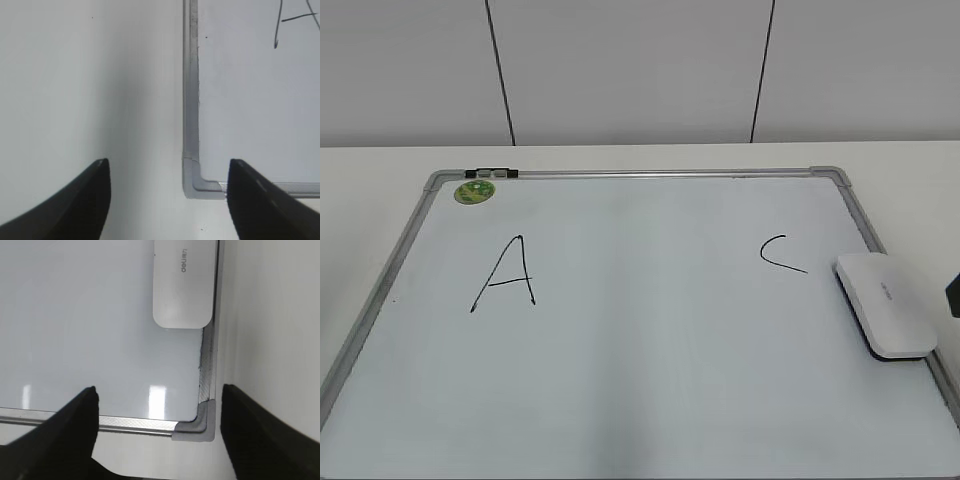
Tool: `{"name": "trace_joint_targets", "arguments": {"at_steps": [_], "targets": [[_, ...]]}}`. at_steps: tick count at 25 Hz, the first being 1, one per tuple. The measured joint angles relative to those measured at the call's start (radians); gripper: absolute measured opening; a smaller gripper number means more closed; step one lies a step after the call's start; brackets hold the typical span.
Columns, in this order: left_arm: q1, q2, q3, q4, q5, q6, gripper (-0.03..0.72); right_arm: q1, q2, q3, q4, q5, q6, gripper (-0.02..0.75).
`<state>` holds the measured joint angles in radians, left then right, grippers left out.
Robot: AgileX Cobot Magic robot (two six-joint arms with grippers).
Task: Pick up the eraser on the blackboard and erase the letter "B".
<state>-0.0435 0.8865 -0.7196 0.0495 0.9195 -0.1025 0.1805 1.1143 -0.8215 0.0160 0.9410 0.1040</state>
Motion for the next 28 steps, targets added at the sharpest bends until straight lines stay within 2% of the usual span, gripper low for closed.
{"name": "trace_joint_targets", "arguments": {"at_steps": [11,16,21,28], "targets": [[-0.048,-0.462,0.128,0.014,0.157,0.004,0.531,0.001,-0.581,0.188,0.01,0.131,0.003,0.559],[-0.066,-0.597,0.178,0.03,0.212,0.004,0.517,0.001,-0.799,0.269,-0.065,0.18,0.003,0.558],[-0.066,-0.663,0.18,0.052,0.212,0.004,0.515,0.001,-0.891,0.319,-0.149,0.2,0.003,0.557],[-0.066,-0.667,0.191,0.06,0.203,0.004,0.51,0.002,-0.892,0.323,-0.15,0.2,-0.048,0.555]]}}
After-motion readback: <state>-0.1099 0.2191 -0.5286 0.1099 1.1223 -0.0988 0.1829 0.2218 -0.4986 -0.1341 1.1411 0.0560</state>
